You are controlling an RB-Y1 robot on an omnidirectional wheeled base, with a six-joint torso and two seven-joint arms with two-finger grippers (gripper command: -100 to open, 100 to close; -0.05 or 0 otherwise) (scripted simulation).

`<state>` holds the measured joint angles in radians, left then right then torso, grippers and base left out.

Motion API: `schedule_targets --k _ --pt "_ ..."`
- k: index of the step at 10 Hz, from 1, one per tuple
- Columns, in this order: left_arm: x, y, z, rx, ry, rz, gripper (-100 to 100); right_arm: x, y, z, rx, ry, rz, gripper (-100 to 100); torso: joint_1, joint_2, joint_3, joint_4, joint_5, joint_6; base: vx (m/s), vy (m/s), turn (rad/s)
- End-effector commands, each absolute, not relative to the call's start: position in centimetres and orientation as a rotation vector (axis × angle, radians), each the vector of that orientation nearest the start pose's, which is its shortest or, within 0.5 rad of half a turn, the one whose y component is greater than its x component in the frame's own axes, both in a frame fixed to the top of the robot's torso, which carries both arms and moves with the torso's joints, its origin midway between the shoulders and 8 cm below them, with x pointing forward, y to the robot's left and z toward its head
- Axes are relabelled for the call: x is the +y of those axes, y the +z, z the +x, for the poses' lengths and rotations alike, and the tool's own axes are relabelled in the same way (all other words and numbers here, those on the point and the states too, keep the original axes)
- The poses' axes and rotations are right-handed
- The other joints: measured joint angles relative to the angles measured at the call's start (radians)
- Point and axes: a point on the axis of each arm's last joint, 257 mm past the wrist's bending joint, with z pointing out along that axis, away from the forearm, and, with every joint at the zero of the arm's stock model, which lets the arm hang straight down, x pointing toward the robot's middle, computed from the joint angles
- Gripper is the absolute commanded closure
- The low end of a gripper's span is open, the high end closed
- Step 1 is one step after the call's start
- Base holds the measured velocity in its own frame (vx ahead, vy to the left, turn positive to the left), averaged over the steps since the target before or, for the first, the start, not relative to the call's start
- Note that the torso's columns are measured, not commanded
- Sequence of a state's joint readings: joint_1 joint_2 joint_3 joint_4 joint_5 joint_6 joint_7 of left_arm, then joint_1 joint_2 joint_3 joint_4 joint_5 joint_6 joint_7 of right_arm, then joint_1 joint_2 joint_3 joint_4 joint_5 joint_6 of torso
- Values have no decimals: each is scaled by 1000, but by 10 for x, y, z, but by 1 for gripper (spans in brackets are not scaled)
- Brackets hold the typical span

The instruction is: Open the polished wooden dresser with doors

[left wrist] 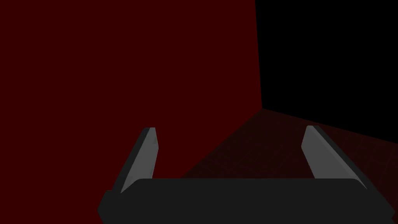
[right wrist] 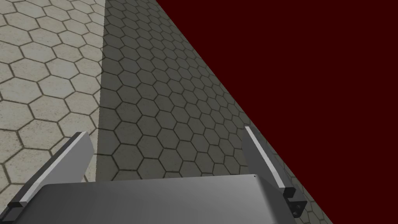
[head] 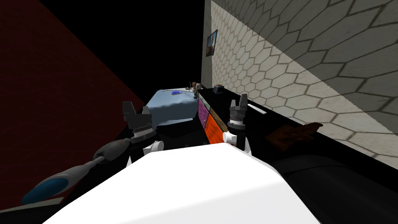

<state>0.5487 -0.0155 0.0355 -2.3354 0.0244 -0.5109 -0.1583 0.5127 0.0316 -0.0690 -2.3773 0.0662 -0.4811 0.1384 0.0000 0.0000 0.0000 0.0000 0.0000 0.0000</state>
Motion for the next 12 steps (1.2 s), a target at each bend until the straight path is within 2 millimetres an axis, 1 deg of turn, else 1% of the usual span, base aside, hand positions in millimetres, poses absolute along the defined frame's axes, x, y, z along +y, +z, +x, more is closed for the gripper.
schedule_targets --k 1,3,9,10,11,12 --pt "297 37 324 607 -1120 -601 0 -293 60 322 608 1066 528 0 0 41 -82 41 0 0 0 0 0" --pt "297 37 324 607 -1120 -601 0 -293 60 322 608 1066 528 0 0 175 -351 176 0 0 0 0 0" --pt "297 37 324 607 -1120 -601 0 -293 60 322 608 1066 527 0 0 618 -1234 617 0 0 0 -2 -4" --pt "297 37 324 607 -1121 -601 0 -288 62 322 650 1048 476 -100 -4 686 -1381 687 -7 -2 12 18 -26" --pt "297 36 324 607 -1120 -601 0 -286 59 324 683 1029 452 -100 -6 718 -1454 720 -5 -1 32 30 -29" --pt "297 36 324 608 -1120 -601 0 -284 55 325 721 1003 424 -100 -3 728 -1474 732 -2 0 52 48 -41"
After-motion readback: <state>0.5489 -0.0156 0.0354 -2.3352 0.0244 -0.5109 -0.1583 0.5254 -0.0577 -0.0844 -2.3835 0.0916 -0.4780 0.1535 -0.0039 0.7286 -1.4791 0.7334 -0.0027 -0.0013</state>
